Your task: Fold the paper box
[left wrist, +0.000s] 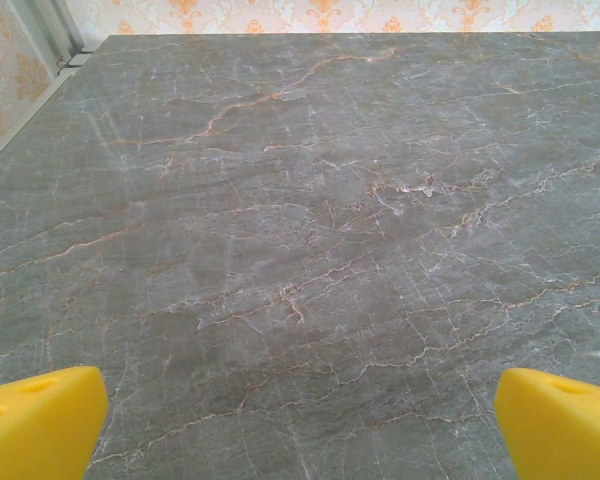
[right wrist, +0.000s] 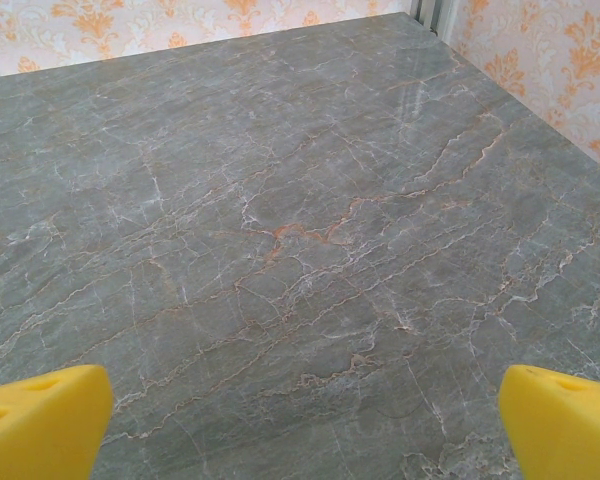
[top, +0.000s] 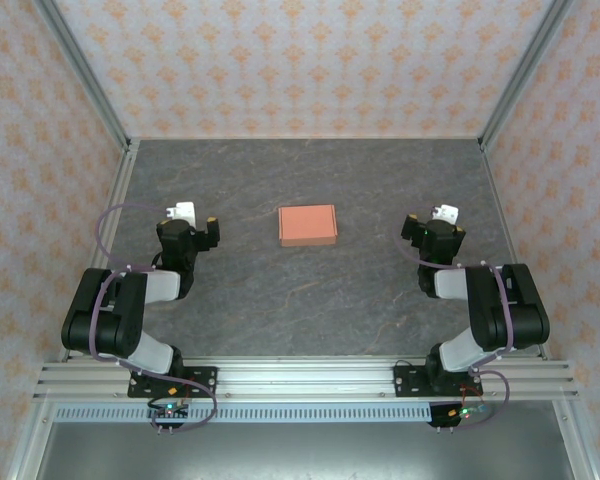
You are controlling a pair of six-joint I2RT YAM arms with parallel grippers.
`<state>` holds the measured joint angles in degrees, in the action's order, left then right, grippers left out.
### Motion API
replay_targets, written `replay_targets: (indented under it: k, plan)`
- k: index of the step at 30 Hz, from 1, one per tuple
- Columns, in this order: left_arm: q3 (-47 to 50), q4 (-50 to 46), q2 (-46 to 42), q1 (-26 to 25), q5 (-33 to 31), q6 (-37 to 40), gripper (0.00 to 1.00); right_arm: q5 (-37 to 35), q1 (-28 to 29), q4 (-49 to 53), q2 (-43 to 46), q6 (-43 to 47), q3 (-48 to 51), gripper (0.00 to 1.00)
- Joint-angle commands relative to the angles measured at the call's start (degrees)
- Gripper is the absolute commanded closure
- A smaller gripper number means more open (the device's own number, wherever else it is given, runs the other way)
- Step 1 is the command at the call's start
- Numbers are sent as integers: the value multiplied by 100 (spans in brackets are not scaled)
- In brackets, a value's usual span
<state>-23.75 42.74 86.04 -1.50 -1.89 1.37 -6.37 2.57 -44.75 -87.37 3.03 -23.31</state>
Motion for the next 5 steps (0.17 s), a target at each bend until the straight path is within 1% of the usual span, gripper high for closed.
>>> replay_targets:
  k: [1, 5]
  plan:
    - [-69, -38, -28, -35, -39, -40, 0, 31, -11, 62, 9, -87, -90, 1]
    - [-69, -38, -26, -30, -39, -42, 0, 31, -11, 10, 24, -83, -51, 1]
